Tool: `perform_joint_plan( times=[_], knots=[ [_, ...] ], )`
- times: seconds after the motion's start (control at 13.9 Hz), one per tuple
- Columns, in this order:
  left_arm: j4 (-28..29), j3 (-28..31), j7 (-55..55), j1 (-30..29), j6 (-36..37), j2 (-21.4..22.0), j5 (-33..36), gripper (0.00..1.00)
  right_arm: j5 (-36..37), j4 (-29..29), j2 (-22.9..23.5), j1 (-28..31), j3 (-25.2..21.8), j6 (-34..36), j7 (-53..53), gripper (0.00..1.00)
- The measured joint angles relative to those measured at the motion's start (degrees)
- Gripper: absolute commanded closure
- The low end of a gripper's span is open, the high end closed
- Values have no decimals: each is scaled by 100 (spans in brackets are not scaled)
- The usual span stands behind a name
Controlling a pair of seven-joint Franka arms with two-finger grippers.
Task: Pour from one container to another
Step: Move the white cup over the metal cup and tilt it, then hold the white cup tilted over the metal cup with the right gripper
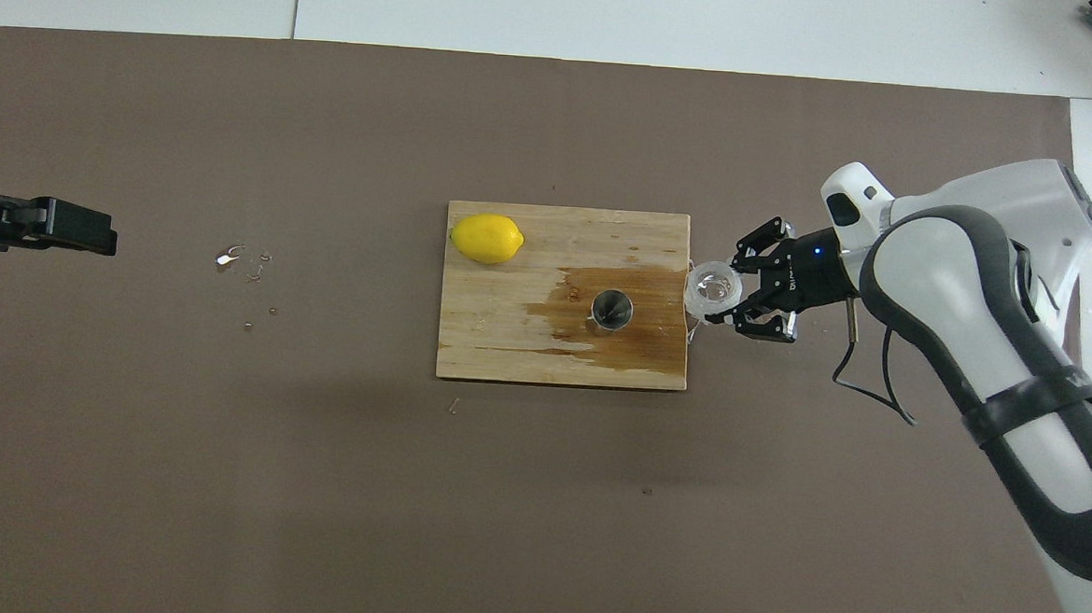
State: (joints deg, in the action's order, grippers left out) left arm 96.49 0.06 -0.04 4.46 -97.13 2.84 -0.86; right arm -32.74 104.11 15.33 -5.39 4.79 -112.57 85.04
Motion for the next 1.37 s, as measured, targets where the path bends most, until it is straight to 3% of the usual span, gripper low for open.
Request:
perform_joint_plan(
  times=[0.36,0.65,1.01,1.22,1.37],
  knots=[
    [0,136,0,-33,14,0,0,0,388,-86,-150,-323,-1,0,-536,53],
    [0,132,0,-27,39,0,0,0,1333,-257,-157,-797,6,0,-1297,53],
    [-3,119,-30,-64,126,0,-49,0,1872,-322,-182,-1053,5,0,-1625,53],
    [-34,-195,9,-691,153,-5,-314,0,2097,-324,-202,-1053,3,2,-1663,53],
    [-37,-367,10,-775,173,-17,-304,0,2184,-326,-228,-1054,3,8,-1670,53]
  ],
)
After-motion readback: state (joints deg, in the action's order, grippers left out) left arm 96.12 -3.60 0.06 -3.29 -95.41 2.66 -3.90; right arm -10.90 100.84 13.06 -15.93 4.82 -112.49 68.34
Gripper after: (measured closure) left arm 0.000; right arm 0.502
